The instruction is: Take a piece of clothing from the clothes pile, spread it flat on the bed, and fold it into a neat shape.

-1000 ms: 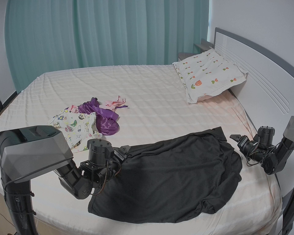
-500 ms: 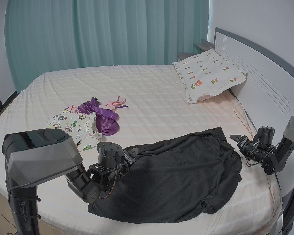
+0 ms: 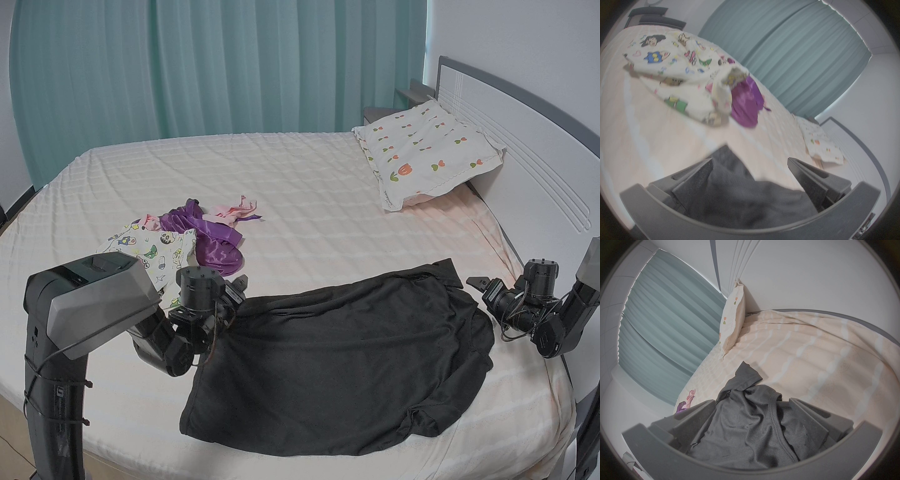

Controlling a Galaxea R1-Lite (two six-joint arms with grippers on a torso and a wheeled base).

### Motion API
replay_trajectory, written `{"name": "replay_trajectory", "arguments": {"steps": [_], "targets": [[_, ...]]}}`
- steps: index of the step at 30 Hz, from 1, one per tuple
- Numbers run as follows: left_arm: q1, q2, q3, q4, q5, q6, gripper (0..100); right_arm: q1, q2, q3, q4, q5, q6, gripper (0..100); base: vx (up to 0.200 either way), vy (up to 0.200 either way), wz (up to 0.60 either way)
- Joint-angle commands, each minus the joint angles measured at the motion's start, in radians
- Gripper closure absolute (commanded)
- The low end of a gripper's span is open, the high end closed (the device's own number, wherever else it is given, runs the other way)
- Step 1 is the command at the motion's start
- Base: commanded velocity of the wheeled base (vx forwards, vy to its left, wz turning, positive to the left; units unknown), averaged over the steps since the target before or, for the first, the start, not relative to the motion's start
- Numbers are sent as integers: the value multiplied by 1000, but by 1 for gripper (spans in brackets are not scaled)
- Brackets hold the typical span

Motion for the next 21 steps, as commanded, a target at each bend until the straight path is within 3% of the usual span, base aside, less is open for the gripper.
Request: {"name": "replay_trajectory", "arguments": {"steps": [1, 5, 9, 21], "targets": [[88, 32, -126, 0, 1, 20, 0, 1, 3, 2, -1, 0, 0, 0, 0, 0, 0], [143, 104, -316, 18, 2, 23, 0, 1, 10, 2, -1, 0, 0, 0, 0, 0, 0], [159, 116, -364, 78, 2, 21, 0, 1, 8, 2, -1, 0, 0, 0, 0, 0, 0], [99, -77, -125, 121, -33, 14, 0, 1, 7, 3, -1, 0, 0, 0, 0, 0, 0]]}}
